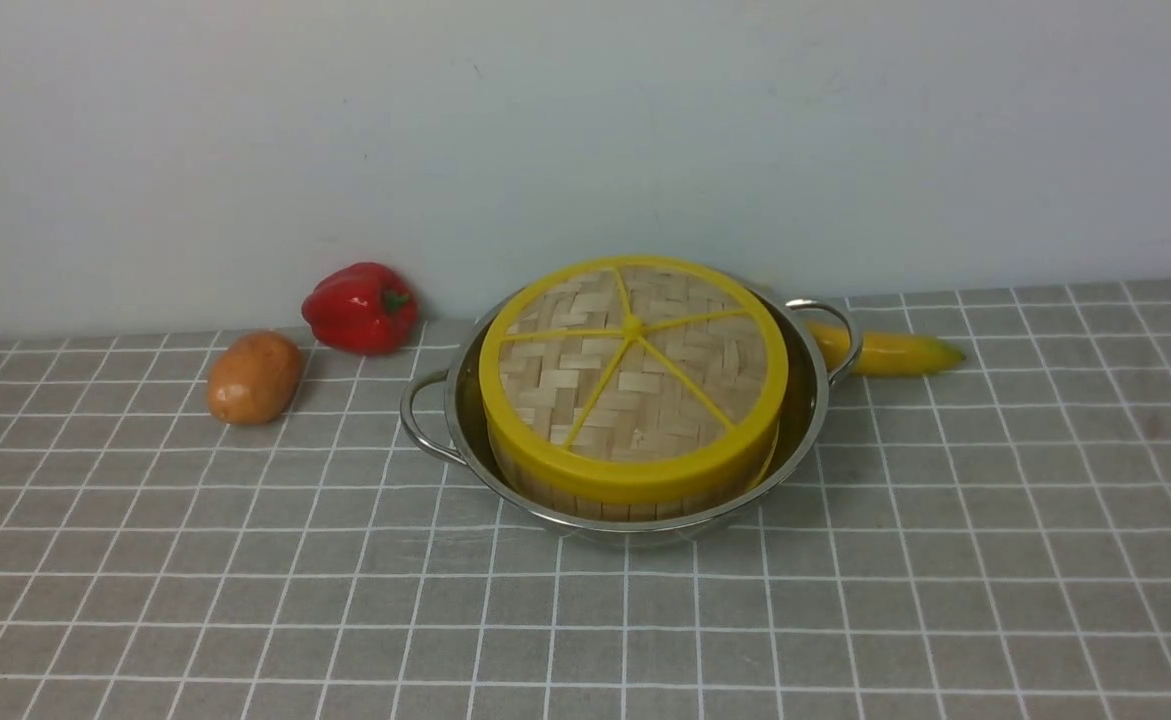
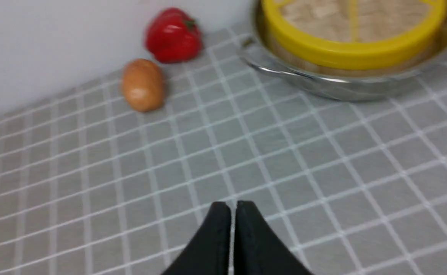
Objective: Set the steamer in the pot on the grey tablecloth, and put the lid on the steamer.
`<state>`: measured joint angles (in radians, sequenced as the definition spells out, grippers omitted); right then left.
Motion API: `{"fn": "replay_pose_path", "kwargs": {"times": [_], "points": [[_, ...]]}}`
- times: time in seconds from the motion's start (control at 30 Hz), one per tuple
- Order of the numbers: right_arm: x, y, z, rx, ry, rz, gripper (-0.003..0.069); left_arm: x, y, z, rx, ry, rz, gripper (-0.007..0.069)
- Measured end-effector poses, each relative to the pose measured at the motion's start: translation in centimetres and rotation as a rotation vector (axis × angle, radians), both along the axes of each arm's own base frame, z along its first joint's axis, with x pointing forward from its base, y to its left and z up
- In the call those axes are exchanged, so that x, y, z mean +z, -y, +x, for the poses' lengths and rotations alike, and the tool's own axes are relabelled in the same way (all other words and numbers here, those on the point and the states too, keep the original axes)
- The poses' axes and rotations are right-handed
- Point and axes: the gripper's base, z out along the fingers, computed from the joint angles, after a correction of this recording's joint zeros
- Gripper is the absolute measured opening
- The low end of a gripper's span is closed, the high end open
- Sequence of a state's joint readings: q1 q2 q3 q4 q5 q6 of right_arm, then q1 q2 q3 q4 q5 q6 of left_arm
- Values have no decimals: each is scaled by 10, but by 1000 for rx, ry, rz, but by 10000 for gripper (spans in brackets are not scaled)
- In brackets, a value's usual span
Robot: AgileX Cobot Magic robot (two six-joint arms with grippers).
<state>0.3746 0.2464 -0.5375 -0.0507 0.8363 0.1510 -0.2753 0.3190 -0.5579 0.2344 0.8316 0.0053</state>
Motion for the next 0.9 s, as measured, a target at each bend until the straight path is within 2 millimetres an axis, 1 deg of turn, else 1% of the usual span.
{"fn": "replay_pose_path", "kwargs": {"times": [0.07,0.13,0.17,0.23,0.3,0.33,0.37,0.4,0.43,0.5,0.57,0.9], "points": [[0,0,0,1,1,-2,110,-2,-5,-1,72,64,13,12],[0,0,0,1,1,-2,116,-11,-8,-2,144,168,9,20],[0,0,0,1,1,-2,117,-15,-9,-2,149,169,11,22],[0,0,0,1,1,-2,126,-36,-10,-4,200,283,1,22],[0,0,0,1,0,-2,132,-55,-10,-4,221,321,-13,24],[0,0,0,1,0,-2,136,-68,-10,-4,230,334,-27,30],[-1,0,0,1,-1,-2,141,-86,-10,-4,237,337,-49,34],[-1,0,0,1,-1,-2,142,-91,-10,-4,237,336,-53,34],[-1,0,0,1,-2,-3,146,-107,-9,-2,241,321,-81,41],[-1,0,0,1,-1,-2,151,-118,-9,-1,249,296,-104,44],[-1,0,0,1,0,-1,158,-121,-9,-1,251,288,-117,52],[-1,0,0,1,0,-1,188,-121,-9,-1,249,289,-124,65]]}}
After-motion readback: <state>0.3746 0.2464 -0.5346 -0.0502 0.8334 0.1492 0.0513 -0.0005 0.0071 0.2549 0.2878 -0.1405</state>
